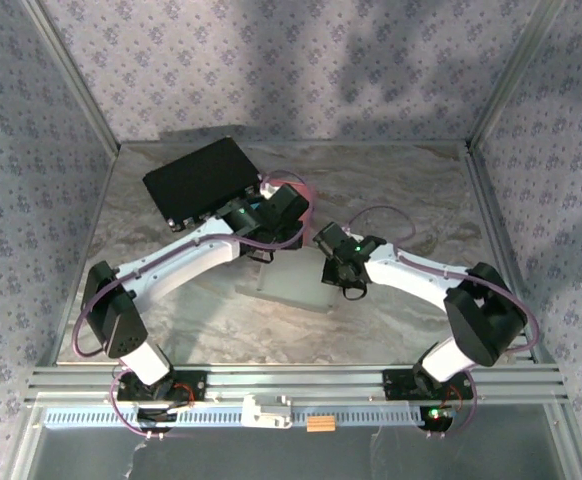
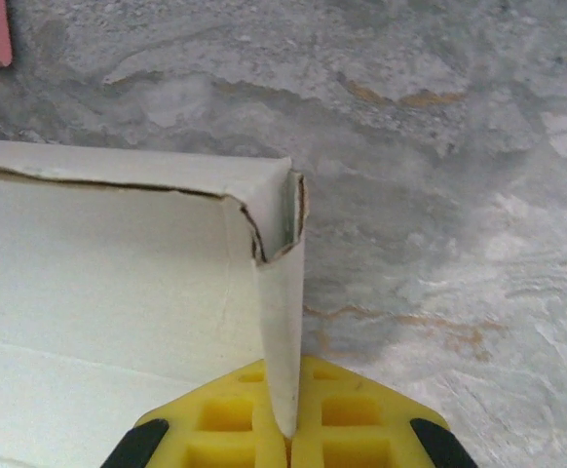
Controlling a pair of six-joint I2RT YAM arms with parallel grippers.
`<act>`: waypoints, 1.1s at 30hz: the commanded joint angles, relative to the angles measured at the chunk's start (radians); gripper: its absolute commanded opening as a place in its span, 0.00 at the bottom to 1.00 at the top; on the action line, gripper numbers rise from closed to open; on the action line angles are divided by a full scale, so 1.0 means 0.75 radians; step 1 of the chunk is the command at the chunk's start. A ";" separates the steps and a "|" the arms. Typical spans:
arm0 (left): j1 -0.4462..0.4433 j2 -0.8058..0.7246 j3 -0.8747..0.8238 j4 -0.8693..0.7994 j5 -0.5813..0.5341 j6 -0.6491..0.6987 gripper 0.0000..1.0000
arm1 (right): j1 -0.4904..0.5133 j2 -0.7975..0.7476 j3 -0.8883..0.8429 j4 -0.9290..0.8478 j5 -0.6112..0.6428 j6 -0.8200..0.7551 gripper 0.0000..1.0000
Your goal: Fold the paper box
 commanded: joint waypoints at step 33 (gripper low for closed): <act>0.172 -0.218 -0.153 0.116 0.333 0.227 0.53 | -0.398 -0.272 -0.332 -0.123 -0.299 1.642 0.00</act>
